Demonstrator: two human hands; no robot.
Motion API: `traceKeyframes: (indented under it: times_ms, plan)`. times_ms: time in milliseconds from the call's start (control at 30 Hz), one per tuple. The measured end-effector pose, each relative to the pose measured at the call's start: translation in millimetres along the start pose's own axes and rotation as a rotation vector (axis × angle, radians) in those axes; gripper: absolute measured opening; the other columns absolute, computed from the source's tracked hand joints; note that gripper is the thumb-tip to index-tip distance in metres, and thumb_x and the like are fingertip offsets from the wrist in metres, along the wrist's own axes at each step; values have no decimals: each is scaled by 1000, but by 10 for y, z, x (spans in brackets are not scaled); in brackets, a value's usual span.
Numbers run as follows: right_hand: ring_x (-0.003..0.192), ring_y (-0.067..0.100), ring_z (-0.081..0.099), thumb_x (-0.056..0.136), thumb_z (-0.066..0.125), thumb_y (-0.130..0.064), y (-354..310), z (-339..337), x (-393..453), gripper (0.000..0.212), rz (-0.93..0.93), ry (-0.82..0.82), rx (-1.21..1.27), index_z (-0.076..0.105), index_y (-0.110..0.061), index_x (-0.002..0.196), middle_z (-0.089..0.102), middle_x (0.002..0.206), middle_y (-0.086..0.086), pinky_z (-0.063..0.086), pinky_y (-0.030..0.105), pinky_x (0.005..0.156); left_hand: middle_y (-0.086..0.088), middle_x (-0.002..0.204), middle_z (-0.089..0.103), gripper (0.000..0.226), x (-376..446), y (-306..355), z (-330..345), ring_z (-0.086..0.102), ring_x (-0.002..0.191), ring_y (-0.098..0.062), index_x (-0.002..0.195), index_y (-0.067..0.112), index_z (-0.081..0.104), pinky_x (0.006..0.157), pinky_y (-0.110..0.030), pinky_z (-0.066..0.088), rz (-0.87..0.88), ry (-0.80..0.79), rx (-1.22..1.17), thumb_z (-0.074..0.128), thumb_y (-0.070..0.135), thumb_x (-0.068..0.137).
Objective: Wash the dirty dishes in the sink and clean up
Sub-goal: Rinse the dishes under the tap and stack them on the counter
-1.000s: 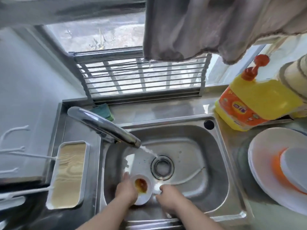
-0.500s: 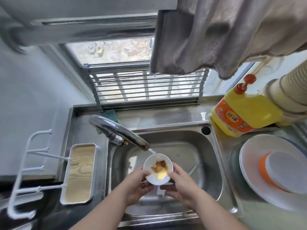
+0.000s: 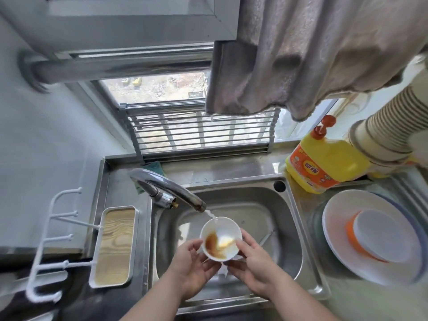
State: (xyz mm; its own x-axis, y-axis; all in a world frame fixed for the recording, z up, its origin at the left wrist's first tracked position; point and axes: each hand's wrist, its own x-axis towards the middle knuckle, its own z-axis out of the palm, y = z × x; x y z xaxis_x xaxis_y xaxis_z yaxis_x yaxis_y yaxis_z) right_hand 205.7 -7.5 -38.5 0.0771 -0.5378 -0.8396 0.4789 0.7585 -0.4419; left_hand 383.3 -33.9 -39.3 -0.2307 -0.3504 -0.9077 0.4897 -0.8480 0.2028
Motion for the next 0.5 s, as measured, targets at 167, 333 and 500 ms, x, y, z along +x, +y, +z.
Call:
traceKeyframes:
  times_ms: [167, 333, 500]
  plan:
    - [100, 34, 70, 110, 50, -22, -246, -29, 61, 31, -53, 1, 87, 67, -38, 131, 74, 121, 11, 58, 49, 92, -19, 121, 71, 37, -45, 101, 215, 64, 111, -37, 118, 13, 70, 116, -51, 43, 12, -76, 13, 62, 29, 85]
    - [102, 28, 71, 110, 49, -26, -261, 187, 121, 32, -14, -42, -13, 65, -45, 132, 76, 119, 7, 54, 45, 96, -18, 111, 73, 41, -57, 238, 135, 68, 106, -34, 128, 7, 68, 108, -49, 50, 66, -50, 25, 56, 35, 100]
    - [94, 30, 70, 110, 49, -30, -369, 7, 111, 30, 40, -18, -76, 66, -44, 131, 76, 107, 8, 57, 37, 76, -15, 109, 76, 35, -49, 226, 201, 74, 94, -28, 128, 9, 66, 81, -41, 60, 42, -33, 87, 63, 23, 97]
